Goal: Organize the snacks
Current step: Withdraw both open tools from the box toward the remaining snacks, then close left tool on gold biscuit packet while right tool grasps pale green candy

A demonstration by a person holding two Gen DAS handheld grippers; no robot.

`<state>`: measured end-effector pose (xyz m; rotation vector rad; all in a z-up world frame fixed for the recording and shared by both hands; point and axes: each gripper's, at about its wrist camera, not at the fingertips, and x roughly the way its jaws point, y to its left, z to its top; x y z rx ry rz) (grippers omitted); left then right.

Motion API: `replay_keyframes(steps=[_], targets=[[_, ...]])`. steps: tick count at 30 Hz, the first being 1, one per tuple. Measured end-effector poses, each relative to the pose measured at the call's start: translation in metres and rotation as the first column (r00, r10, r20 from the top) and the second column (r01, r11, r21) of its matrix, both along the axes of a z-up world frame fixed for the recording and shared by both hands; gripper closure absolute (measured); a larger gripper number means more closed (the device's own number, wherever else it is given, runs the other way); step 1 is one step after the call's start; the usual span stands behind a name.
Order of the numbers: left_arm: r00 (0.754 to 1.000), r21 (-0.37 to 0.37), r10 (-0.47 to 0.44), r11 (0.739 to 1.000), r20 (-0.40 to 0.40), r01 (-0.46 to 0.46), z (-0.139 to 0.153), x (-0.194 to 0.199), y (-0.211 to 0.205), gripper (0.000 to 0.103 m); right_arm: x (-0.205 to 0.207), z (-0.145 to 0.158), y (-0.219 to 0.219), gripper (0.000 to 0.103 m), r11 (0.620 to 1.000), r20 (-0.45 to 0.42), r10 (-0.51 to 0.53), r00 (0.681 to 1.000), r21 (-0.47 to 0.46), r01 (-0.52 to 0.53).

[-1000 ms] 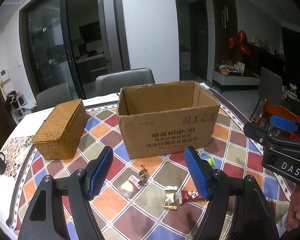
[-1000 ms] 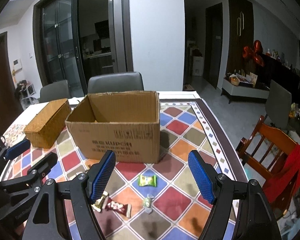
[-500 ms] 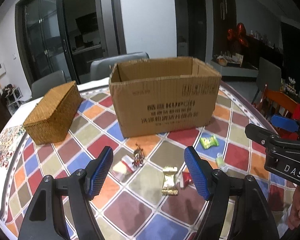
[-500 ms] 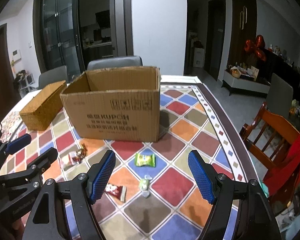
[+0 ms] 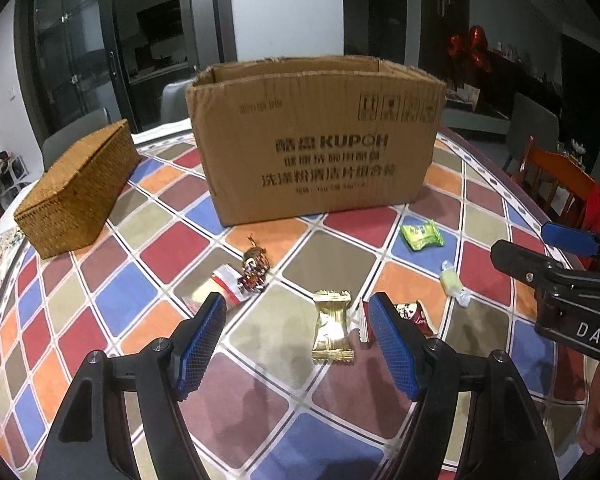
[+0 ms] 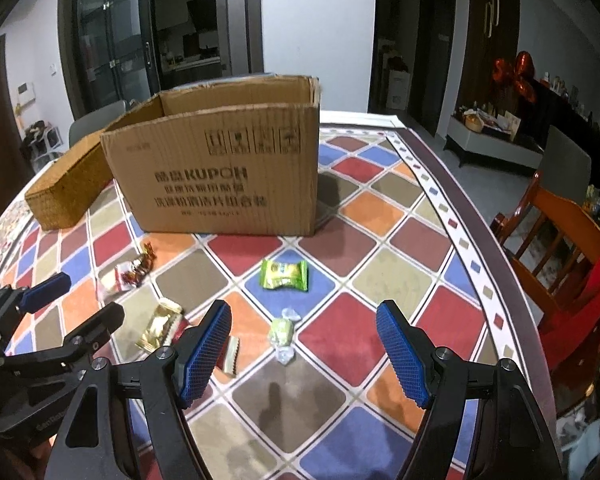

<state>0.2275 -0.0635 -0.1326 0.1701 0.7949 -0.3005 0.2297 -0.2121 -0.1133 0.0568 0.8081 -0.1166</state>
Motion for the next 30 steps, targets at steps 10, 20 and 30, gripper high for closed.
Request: replay_keyframes(steps=[10,20,30], targets=[[0.999,0.030,-0.006,1.000,-0.051,0.007,-0.028,0.010,-0.006,0.030,0.007,-0.027,-0.003,0.027,1.000,-0.056,-0.006,0.998,0.009,0.006],[0.995,0.038,-0.004,0.999,-0.101,0.008,-0.046,0.020,-0.008,0.031,0.015,-0.043,-0.002,0.027,1.000,-0.090,-0.002,0.996,0.012,0.003],[0.993,0.034,-0.006,0.999,-0.117,0.010,-0.052,0.031,-0.008,0.037,0.028,-0.059,-0.002,0.034,1.000,-0.126,-0.002,0.992,0.023,0.005]])
